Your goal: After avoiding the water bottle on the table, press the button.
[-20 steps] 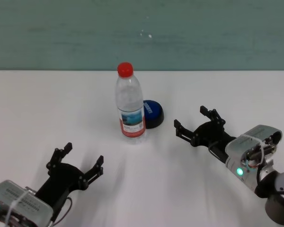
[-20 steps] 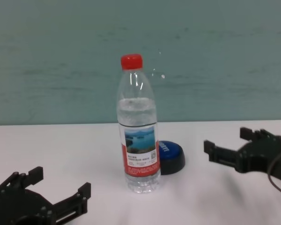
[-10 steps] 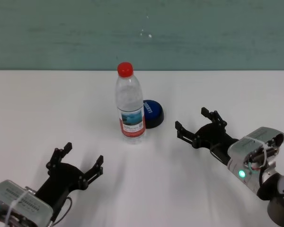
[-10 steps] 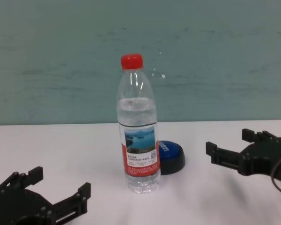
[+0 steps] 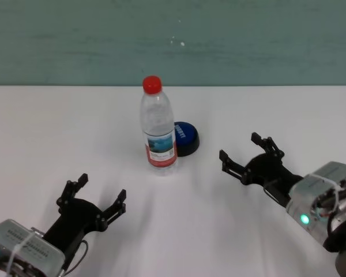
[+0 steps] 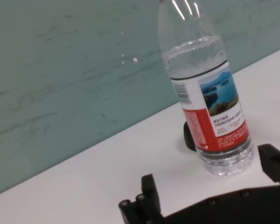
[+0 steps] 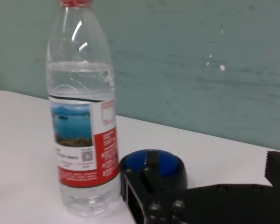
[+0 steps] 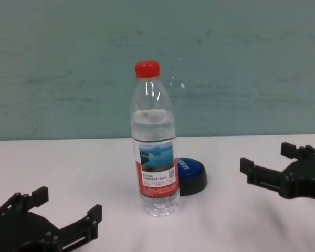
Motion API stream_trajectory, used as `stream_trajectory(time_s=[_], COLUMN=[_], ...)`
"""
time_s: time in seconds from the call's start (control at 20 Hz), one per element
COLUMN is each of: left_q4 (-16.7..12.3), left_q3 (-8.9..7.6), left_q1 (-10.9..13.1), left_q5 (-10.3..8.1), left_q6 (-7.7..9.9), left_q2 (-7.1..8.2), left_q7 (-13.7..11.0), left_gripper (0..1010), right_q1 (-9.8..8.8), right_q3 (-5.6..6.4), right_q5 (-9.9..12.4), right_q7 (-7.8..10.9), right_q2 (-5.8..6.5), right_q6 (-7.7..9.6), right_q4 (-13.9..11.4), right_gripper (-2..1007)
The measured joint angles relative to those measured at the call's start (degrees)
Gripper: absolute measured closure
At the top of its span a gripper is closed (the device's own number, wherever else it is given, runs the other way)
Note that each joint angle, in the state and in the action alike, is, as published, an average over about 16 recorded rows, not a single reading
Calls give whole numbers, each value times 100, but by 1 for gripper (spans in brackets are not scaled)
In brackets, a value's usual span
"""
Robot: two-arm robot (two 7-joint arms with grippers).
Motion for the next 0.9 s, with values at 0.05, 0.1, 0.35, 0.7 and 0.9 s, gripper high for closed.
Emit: stream_trajectory(time_s=[0.05, 0.1, 0.35, 0.7, 0.9], left_q4=[0, 0, 0, 0, 0], left_q3=[0, 0, 0, 0, 0], left_q1=[0, 0, 0, 0, 0], left_q5=[0, 0, 0, 0, 0], left_q6=[0, 0, 0, 0, 0], left_q2=[0, 0, 0, 0, 0], left_q7=[0, 0, 0, 0, 0], left_gripper=[10, 10, 10, 10, 10], right_q1=[-35, -72, -251, -413, -468], right_q3=[18, 36, 127, 200, 223], right_q5=[22, 46, 189, 365, 435], right_q7=[17, 33, 96, 138, 142], right_q2=[11, 22, 63, 73, 61], right_q6=[-19, -39, -121, -210, -259], right_q4=[-22, -47, -157, -206, -200], right_gripper=[1, 1, 1, 1, 1])
